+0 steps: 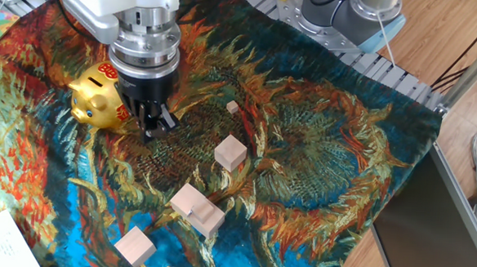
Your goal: Drop coins into a piggy bank
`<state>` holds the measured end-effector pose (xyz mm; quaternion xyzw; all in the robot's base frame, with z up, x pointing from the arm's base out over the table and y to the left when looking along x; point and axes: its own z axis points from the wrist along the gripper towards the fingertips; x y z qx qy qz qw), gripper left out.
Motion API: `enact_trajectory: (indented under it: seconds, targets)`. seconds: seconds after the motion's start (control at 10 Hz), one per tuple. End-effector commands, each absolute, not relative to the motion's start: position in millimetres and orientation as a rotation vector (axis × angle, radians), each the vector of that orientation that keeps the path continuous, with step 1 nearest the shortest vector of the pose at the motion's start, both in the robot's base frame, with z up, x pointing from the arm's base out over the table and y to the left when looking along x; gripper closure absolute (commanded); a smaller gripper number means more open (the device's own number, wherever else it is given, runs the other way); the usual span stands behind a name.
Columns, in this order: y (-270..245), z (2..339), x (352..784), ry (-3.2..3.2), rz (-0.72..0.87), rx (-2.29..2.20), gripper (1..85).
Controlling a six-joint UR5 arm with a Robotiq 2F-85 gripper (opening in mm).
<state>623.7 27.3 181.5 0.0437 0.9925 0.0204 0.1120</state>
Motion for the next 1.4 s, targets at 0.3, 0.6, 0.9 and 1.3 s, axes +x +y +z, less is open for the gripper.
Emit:
enact_trajectory:
  seconds: [0.3,0.6,0.9,1.3]
  targets:
    - [17.6,183.0,627.0,2.898,0.017,0.127,84.3]
    - [16.2,181.1,620.1,2.927,0.000,0.089,84.3]
    - [39.6,165.7,622.5,2.954,0.052,0.078,83.0]
    - [38.8,159.6,617.4,3.006,-0.012,-0.093,68.7]
